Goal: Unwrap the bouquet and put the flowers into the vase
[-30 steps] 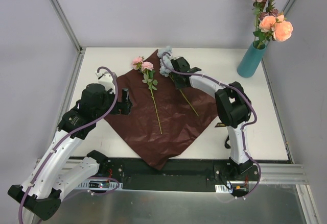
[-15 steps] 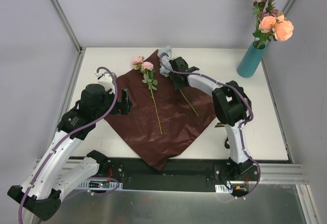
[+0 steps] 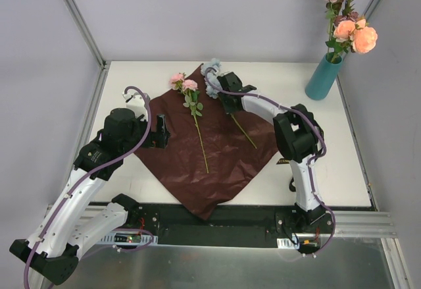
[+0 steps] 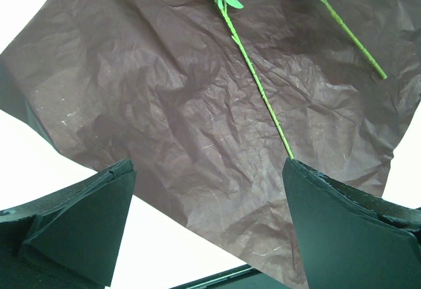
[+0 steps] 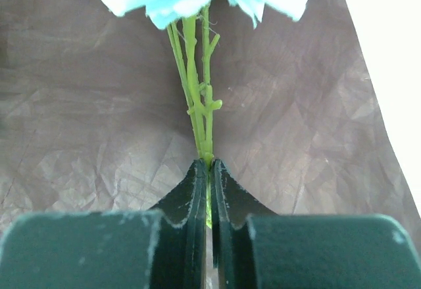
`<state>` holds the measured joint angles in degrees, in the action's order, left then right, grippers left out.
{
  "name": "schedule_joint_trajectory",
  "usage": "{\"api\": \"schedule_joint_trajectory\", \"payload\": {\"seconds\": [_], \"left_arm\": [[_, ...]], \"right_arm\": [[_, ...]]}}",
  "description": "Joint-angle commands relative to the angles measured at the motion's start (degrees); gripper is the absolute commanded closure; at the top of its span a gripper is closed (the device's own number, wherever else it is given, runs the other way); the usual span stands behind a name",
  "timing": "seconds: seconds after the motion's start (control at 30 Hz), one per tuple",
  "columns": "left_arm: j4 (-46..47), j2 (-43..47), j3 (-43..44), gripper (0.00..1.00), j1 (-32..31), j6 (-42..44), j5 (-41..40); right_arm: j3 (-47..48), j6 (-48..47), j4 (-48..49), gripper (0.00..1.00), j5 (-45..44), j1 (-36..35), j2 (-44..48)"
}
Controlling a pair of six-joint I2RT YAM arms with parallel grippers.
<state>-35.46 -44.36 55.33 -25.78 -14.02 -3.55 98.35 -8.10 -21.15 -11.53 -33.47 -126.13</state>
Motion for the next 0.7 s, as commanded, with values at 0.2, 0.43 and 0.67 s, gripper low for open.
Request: {"api": "schedule_joint_trajectory", "payload": {"seconds": [0.2,0.43,0.67], "left_arm": [[0.7,0.6,-0.6,0.01,0.4,0.0,0.0],[0.7,0.6,-0.5,0.01,0.4,0.0,0.3],[0.7,0.5,-0.3,0.01,0.4,0.0,1.3]], "right_arm": [[-11.4,-7.8,20.9,1.0,-6.3,0.5,23.3],[-20.3,-9.5,40.0,1.0,-0.6,7.1,34.2],[-27.3,-12.2,61.8,1.0,9.0,16.7,39.8]]}}
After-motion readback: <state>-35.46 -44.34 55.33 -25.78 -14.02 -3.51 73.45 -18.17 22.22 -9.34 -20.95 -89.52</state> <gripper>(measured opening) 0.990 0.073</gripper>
